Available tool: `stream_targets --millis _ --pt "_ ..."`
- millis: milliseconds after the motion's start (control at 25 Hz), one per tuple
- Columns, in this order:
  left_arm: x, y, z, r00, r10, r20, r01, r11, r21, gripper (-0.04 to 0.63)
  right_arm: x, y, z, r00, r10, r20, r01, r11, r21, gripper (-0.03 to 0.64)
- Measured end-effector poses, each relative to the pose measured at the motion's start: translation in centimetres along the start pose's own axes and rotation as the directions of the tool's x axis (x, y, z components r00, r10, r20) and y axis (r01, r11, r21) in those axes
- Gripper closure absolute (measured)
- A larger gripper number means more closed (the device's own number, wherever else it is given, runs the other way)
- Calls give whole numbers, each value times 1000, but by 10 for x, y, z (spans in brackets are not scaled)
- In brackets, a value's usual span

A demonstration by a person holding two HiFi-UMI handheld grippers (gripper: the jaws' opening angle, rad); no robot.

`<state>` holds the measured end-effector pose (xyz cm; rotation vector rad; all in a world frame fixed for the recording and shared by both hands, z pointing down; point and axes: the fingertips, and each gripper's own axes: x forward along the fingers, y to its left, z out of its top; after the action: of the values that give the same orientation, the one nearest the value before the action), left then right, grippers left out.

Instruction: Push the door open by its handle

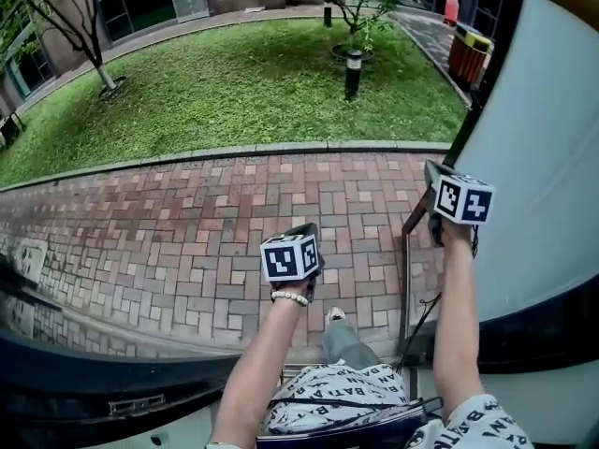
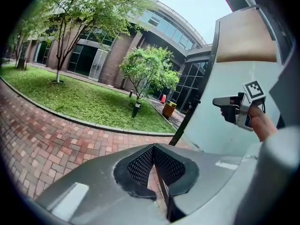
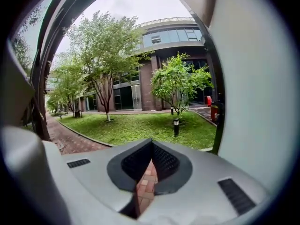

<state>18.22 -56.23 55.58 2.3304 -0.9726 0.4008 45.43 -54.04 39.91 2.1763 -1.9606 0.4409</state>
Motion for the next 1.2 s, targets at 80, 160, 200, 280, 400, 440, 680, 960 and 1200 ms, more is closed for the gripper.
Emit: stream_targets --millis 80,160,200,280,400,440,680,960,1200 --pt "-30 3 -15 1000 14 -11 -14 1000 2 607 -23 38 -15 999 34 0 -34 999 -27 604" --pt "-57 3 -28 999 23 -26 -23 1000 -5 607 -45 71 -29 997 71 -3 -71 997 -29 604" --pt "-68 2 -33 999 23 -30 -23 1000 -14 607 -54 85 -35 996 89 -11 -89 996 -26 604" --pt "-88 -3 -40 1000 18 -25 -18 999 -28 607 -72 107 -45 993 115 -24 -116 993 -24 604" --pt "-109 -12 -47 1000 13 -8 -13 1000 -27 607 -96 129 -55 990 137 -33 -139 990 -35 604" --pt "-115 -15 -49 1000 12 -3 -12 1000 -25 607 -102 134 -57 989 142 -37 -144 989 -45 604" --pt "-145 -36 -73 1000 10 14 -10 1000 -13 607 -147 173 -71 976 216 -27 -218 973 -70 604" --pt "-198 -75 -129 999 52 12 -52 998 22 606 -224 206 -123 952 303 -43 -304 951 -48 604" --pt "-257 -124 -214 995 97 16 -97 995 29 606 -317 207 -202 937 343 -71 -346 938 -30 604"
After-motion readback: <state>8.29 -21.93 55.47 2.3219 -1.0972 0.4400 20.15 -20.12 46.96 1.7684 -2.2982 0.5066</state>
